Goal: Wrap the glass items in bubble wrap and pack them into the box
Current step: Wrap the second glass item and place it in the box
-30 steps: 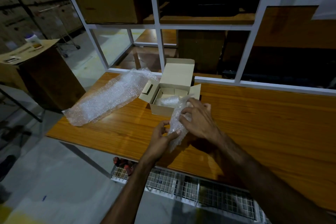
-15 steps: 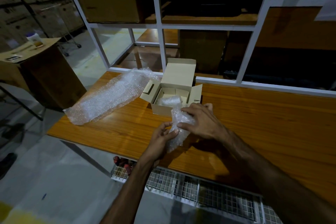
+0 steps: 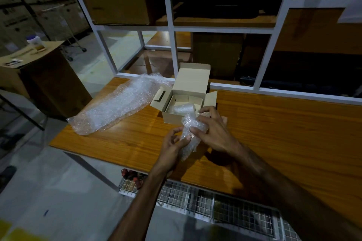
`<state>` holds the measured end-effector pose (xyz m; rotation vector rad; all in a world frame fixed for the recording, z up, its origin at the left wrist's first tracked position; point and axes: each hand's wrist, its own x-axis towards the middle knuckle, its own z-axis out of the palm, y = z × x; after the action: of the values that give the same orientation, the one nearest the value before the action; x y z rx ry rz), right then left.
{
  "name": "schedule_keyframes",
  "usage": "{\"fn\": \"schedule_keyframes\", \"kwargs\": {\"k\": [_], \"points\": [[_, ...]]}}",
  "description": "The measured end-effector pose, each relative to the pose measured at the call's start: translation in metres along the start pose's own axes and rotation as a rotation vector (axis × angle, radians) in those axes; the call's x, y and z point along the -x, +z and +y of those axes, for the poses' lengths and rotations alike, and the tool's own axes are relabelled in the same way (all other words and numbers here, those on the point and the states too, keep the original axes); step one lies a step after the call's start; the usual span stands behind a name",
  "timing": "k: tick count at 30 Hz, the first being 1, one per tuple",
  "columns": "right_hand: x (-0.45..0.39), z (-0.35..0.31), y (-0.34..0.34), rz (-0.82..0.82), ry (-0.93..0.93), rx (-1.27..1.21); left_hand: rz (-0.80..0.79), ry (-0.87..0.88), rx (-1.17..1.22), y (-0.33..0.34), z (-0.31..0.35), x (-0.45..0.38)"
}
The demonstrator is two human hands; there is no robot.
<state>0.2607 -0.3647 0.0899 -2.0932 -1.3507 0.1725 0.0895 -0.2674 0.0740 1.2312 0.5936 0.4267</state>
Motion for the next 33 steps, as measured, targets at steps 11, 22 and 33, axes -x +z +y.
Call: {"fn": "schedule_keyframes", "kwargs": {"k": [11,22,33], "points": [[0.006,-0.017,0.0,-0.125,0.154,-0.014,-0.08,0.046,-0.082,0.004,0.007,0.003],[-0.005,-0.021,-0.016,0.137,-0.153,0.25,-0.133,0.058,-0.112,0.004,0.017,0.003],[0.006,-0.025,-0.023,0.119,-0.119,0.091,-0.134,0.082,-0.059,0.004,0.017,0.006]]}}
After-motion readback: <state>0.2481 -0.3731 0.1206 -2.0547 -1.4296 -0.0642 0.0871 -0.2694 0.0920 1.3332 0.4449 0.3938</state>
